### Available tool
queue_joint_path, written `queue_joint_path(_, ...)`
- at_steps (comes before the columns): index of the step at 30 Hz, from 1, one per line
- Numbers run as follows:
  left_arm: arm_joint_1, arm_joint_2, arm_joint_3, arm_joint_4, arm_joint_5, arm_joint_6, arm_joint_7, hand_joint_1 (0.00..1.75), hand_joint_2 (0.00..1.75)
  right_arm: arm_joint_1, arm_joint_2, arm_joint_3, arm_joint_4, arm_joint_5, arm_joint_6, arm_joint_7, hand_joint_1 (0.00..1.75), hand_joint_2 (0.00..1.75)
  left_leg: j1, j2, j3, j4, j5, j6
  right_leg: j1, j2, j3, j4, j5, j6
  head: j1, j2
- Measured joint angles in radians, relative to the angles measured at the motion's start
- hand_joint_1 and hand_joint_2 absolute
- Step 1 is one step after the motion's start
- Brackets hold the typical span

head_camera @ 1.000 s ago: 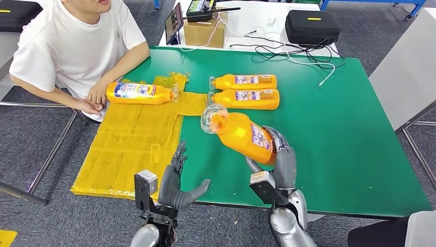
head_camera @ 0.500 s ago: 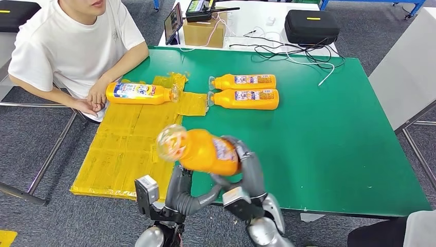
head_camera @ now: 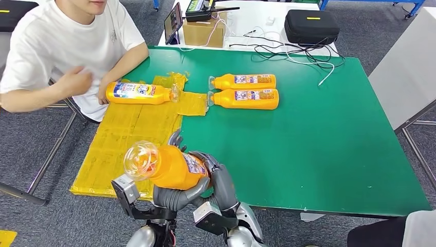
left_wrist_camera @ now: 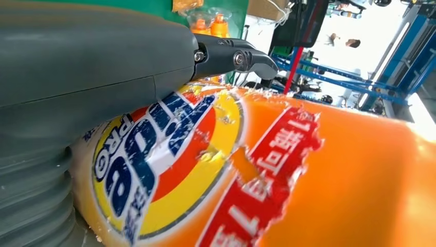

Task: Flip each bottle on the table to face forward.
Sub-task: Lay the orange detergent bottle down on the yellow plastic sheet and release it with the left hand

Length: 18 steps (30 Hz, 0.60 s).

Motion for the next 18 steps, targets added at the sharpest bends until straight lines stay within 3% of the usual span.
queue_joint_path(1,0.002,0.002,0.002,-0.003,0.003,-0.003,-0.002,1.75,1.75,-0.003,-0.001,0.005,0.005,-0.001,0.005,0.002,0.0,0.44,0.0,0.0,0.0,0.0,0.0,0.0,0.0,0.0,0.0,0.0,0.0,0.0,0.0,0.0)
queue_joint_path(2,0.003,0.003,0.005,-0.007,0.009,-0.008,-0.004,1.75,1.75,-0.006,-0.002,0.01,0.01,0.0,0.012,0.007,0.0,0.0,0.0,0.0,0.0,0.0,0.0,0.0,0.0,0.0,0.0,0.0,0.0,0.0,0.0,0.0)
queue_joint_path(10,0.006,0.02,0.045,-0.032,0.059,-0.1,-0.005,1.74,1.75,-0.031,-0.015,0.032,0.07,0.034,0.054,0.014,0.0,0.0,0.0,0.0,0.0,0.0,0.0,0.0,0.0,0.0,0.0,0.0,0.0,0.0,0.0,0.0)
queue_joint_path(14,0.014,0.022,0.071,-0.045,0.107,-0.173,0.003,1.58,1.75,-0.046,-0.008,0.038,0.096,0.024,0.056,-0.006,0.0,0.0,0.0,0.0,0.0,0.0,0.0,0.0,0.0,0.0,0.0,0.0,0.0,0.0,0.0,0.0)
queue_joint_path(18,0.022,0.022,0.1,-0.056,0.141,-0.226,0.009,1.59,1.75,-0.051,-0.006,0.041,0.104,0.019,0.06,-0.015,0.0,0.0,0.0,0.0,0.0,0.0,0.0,0.0,0.0,0.0,0.0,0.0,0.0,0.0,0.0,0.0)
